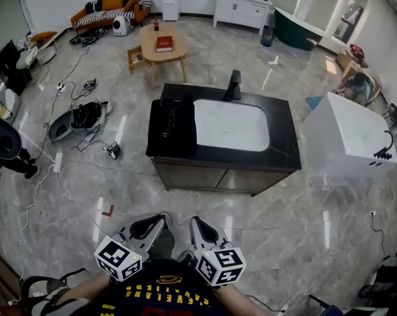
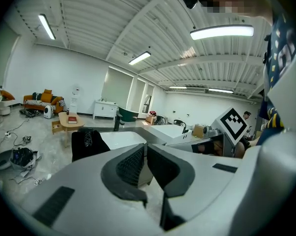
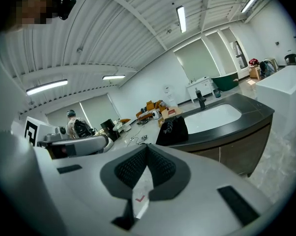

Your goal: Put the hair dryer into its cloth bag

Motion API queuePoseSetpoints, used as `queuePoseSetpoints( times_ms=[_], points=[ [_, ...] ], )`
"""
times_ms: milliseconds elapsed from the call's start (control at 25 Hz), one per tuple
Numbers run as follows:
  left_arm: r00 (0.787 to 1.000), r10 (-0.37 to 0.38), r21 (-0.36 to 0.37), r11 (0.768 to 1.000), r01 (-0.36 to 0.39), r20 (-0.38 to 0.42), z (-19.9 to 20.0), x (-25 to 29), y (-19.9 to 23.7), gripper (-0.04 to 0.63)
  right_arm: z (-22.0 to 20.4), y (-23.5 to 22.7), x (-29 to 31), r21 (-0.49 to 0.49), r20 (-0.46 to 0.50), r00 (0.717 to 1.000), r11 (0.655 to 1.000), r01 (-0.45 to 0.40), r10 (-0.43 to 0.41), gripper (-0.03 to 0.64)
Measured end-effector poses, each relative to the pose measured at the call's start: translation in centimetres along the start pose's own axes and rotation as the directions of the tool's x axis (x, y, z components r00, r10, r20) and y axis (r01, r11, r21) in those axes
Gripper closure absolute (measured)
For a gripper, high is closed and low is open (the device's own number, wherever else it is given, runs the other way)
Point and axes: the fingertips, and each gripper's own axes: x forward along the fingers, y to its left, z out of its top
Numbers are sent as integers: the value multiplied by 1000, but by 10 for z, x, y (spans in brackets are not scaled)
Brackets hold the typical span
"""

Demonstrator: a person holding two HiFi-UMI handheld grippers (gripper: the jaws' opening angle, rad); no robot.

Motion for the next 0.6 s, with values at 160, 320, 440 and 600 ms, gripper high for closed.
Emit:
queuePoseSetpoints(
  times_ms=[160,320,440,600],
  points=[
    [998,-64,-12,998,64,-8,13,37,23,592,22,-30,19,19,16,996,996,90,-90,609],
    [994,-107,9,994,107,-14,23,65,52,592,26,-42,57,30,-9,993,993,116,-116,609],
    [994,-103,-28,994,102,-38,20,80,86,592,26,-48,94,44,-64,992,993,111,-108,609],
    [997,-50,-106,993,45,-50,20,90,140,592,41,-57,130,47,-96,986,989,140,-135,609]
  ],
)
